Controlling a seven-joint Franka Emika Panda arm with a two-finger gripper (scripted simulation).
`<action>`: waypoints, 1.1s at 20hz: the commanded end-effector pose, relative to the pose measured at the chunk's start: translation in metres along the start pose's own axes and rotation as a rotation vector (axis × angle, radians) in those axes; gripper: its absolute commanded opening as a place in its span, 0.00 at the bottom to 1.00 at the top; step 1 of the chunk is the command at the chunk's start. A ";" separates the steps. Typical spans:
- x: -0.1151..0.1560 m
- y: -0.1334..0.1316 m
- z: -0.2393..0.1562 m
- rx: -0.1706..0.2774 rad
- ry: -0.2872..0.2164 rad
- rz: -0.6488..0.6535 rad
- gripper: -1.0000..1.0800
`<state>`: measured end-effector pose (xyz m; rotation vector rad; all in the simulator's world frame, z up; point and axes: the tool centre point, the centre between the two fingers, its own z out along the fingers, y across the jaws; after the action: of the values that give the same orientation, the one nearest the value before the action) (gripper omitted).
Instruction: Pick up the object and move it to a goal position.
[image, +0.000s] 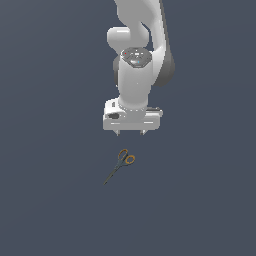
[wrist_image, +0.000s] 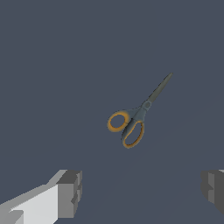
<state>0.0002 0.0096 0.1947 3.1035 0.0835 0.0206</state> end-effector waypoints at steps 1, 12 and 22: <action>0.000 0.000 0.000 -0.002 0.000 -0.003 0.96; 0.010 0.008 0.018 0.012 -0.005 0.125 0.96; 0.029 0.028 0.061 0.030 -0.016 0.420 0.96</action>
<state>0.0283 -0.0147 0.1429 3.0962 -0.4893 0.0084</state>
